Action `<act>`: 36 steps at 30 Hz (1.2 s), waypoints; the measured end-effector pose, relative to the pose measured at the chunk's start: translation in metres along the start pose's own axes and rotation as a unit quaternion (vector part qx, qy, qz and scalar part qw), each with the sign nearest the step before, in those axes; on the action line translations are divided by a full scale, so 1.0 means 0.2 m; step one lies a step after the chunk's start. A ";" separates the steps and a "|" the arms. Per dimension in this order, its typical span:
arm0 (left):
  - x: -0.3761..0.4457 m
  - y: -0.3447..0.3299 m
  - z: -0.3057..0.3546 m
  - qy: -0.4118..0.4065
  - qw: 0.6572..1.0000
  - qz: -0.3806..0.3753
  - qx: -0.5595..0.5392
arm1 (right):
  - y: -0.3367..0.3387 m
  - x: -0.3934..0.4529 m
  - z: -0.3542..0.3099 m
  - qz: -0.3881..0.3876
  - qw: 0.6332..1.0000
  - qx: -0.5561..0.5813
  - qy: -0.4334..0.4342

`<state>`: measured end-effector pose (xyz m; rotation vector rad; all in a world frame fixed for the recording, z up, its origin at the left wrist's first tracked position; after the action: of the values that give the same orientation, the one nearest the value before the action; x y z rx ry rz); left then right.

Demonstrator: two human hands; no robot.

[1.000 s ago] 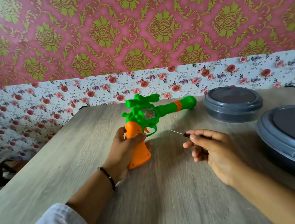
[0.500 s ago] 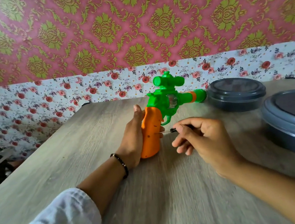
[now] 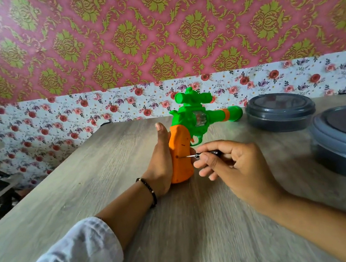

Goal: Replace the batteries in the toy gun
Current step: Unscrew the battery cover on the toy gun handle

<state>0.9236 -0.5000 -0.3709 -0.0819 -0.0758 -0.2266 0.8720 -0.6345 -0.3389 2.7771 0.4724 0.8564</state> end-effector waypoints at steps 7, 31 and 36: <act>0.00 -0.03 -0.01 0.003 1.000 -0.013 0.000 | -0.01 0.00 0.00 -0.019 0.999 -0.044 0.022; -0.01 -0.11 -0.04 -0.012 1.000 0.013 0.012 | -0.02 -0.01 -0.17 0.031 0.925 -0.353 0.137; 0.01 -0.09 -0.05 -0.021 0.999 0.023 0.017 | 0.00 0.00 -0.12 0.002 0.946 -0.304 0.114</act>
<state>0.9213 -0.5192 -0.3786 -0.0542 -0.1185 -0.1769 0.8580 -0.6315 -0.3189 2.1266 0.1859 1.1081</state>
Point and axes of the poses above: each hand's wrist, its own x-axis towards the middle knuckle, its own y-axis out of the back of the hand, z = x × y, the point moved 8 cm from there along x, towards the middle knuckle, and after that the axes turned 9 degrees about -z, right-handed, at the moved point
